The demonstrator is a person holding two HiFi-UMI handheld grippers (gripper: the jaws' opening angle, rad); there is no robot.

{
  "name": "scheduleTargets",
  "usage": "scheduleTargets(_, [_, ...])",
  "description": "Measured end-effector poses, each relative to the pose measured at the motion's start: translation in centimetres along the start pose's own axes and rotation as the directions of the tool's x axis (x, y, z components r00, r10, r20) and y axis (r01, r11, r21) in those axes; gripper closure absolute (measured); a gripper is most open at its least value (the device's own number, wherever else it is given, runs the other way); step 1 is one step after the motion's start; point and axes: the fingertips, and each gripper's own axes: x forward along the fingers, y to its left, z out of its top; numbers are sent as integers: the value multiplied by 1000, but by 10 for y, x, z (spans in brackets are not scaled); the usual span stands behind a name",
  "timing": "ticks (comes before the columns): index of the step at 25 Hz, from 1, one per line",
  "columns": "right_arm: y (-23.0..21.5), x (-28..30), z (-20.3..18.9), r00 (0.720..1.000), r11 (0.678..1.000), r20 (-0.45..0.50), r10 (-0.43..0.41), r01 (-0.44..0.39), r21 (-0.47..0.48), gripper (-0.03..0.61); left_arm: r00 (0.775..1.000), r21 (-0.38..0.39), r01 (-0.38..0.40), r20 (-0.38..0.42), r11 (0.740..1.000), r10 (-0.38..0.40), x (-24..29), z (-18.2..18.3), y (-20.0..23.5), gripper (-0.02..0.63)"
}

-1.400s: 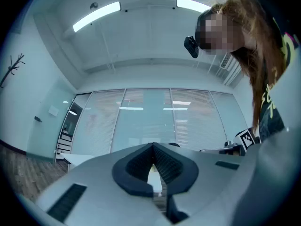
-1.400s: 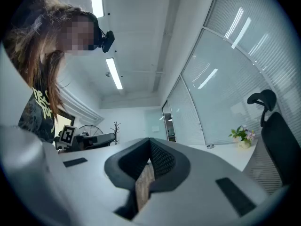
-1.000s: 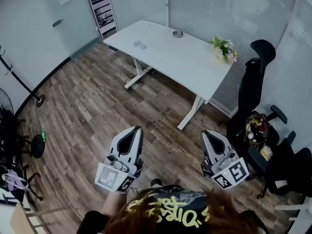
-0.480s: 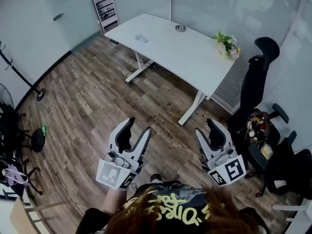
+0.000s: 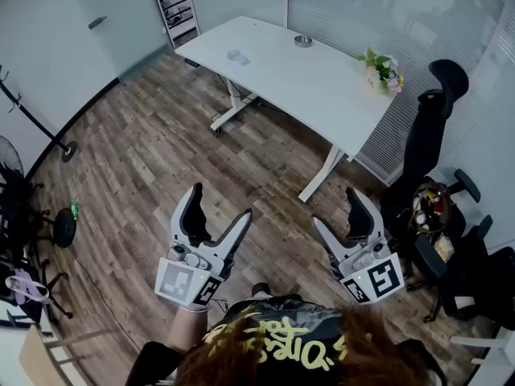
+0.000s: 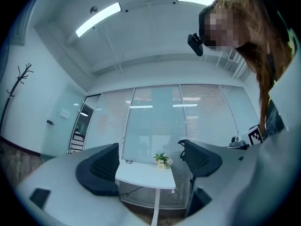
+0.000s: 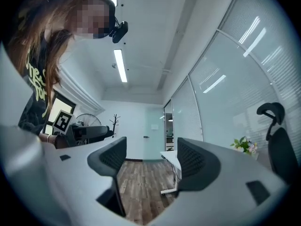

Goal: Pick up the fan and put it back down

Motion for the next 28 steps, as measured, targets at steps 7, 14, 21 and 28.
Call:
scheduleTargets(7, [14, 23, -10, 1000, 996, 9, -1, 0, 85, 261, 1000, 1, 3, -7, 1000, -3, -9, 2, 31, 187])
scheduleTargets(14, [36, 49, -23, 1000, 993, 10, -13, 11, 117, 261, 999, -20, 30, -26, 999, -30, -20, -2, 62, 187])
scheduleTargets(21, [39, 77, -35, 1000, 992, -2, 13, -12, 128, 261, 999, -36, 14, -31, 999, -15, -17, -12, 90, 189])
scheduleTargets(28, [20, 134, -47, 997, 989, 8, 79, -79, 128, 261, 1000, -16, -25, -1, 1000, 25, 13, -15, 125, 189])
